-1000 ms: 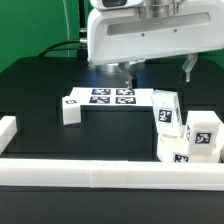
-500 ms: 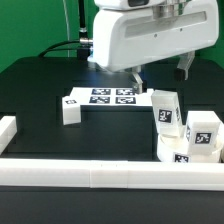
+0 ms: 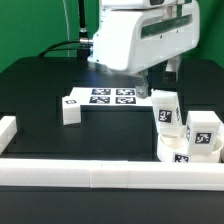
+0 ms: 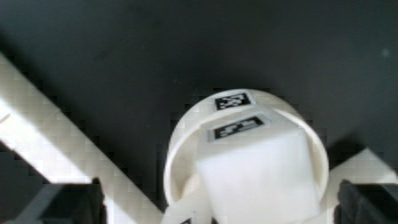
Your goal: Assemble stool
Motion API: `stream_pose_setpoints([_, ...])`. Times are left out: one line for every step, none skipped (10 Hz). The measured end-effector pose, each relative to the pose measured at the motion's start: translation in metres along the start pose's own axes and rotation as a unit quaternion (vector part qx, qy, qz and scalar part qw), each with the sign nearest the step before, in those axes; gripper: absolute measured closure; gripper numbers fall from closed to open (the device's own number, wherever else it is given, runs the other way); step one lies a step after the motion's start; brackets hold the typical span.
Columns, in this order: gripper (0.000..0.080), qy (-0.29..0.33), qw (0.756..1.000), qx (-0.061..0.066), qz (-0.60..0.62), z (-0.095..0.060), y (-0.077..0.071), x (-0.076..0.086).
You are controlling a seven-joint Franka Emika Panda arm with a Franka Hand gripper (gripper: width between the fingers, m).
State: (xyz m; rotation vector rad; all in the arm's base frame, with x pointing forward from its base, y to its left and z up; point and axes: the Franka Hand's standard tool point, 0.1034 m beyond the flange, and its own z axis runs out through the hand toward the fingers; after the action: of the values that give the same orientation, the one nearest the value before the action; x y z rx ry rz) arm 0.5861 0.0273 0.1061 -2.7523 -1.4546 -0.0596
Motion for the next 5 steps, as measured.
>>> stream_pose_setpoints([0.0151, -0.002, 1.0, -0.001, -0.02, 0.002, -0.001, 0.002])
stream_pose_setpoints([0.0151, -0.002, 1.0, 0.001, -0.017, 0.004, -0.003, 0.004])
stream_pose_setpoints([0.0151, -0.003, 1.0, 0.003, -0.018, 0.007, -0.005, 0.005])
stream_pose_setpoints([0.0151, -0.004, 1.0, 0.005, -0.018, 0.009, -0.007, 0.007])
stream_pose_setpoints([0.0151, -0.004, 1.0, 0.007, -0.019, 0.013, -0.01, 0.008])
